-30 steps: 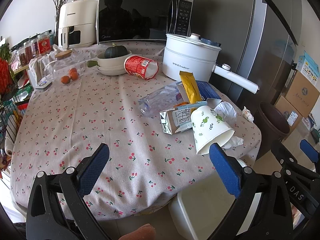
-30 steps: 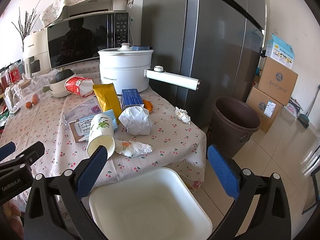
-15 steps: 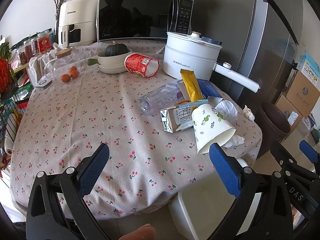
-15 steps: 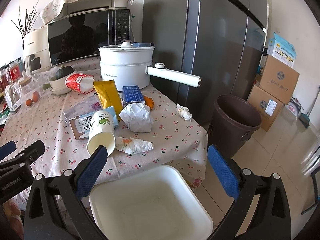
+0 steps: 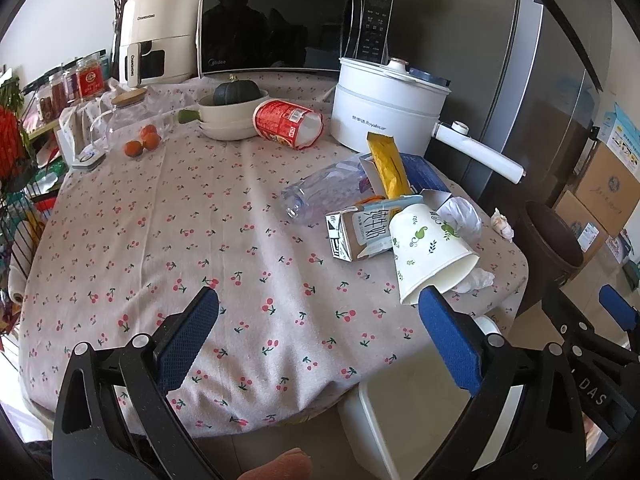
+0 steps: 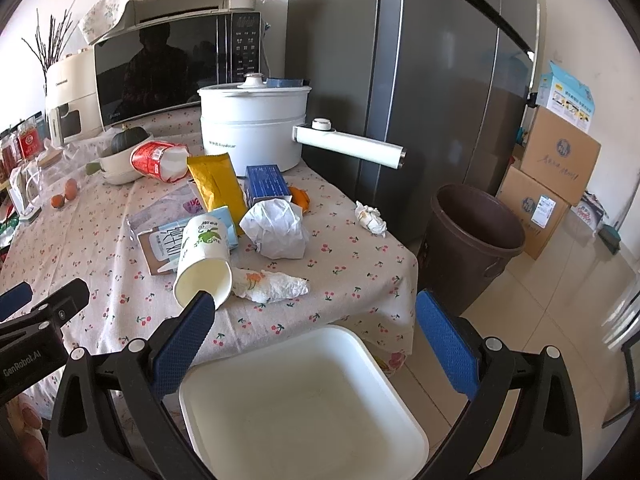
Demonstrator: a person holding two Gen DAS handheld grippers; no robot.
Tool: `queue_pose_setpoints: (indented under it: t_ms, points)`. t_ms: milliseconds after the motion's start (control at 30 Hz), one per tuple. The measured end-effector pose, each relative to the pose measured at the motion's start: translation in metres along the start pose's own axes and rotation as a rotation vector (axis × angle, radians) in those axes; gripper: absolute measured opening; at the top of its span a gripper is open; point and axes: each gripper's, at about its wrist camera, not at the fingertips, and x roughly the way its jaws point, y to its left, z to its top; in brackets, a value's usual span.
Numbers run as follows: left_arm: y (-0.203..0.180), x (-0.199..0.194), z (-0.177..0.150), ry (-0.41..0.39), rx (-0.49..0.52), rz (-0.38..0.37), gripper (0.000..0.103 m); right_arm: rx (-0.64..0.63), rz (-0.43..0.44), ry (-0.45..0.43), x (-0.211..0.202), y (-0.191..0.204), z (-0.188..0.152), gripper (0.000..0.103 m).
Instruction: Collect trash
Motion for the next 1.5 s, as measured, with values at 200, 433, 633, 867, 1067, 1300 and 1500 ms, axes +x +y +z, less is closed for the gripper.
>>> queue_pose_setpoints:
  t_ms: [200,433,633,867,1067,1300,1500]
  points:
    - [0.009,0.008,0.002,0.046,-0.040,0.010,0.096,0.003,0.015,0.078,0.014,0.004,-0.003,0.097]
    - [0.029,0.025,0.001,0.137,-0.098,0.020,0.096,-0.002,0.065,0.179,0.031,0.019,-0.009,0.097]
    - [0.047,0.037,0.000,0.193,-0.132,0.022,0.096,0.045,0.142,0.236,0.039,0.028,-0.007,0.098]
    - [0.073,0.045,0.010,0.224,-0.219,0.009,0.096,0.129,0.220,0.328,0.057,0.019,-0.006,0.097]
    - [0.093,0.046,0.034,0.205,-0.280,-0.022,0.096,0.182,0.223,0.347,0.067,0.000,-0.002,0.097]
    - [0.091,0.055,0.067,0.218,-0.175,-0.038,0.096,0.180,0.262,0.339,0.073,0.001,0.008,0.097]
    - [0.107,0.083,0.047,0.339,-0.305,-0.123,0.096,0.157,0.287,0.375,0.087,0.021,0.016,0.097]
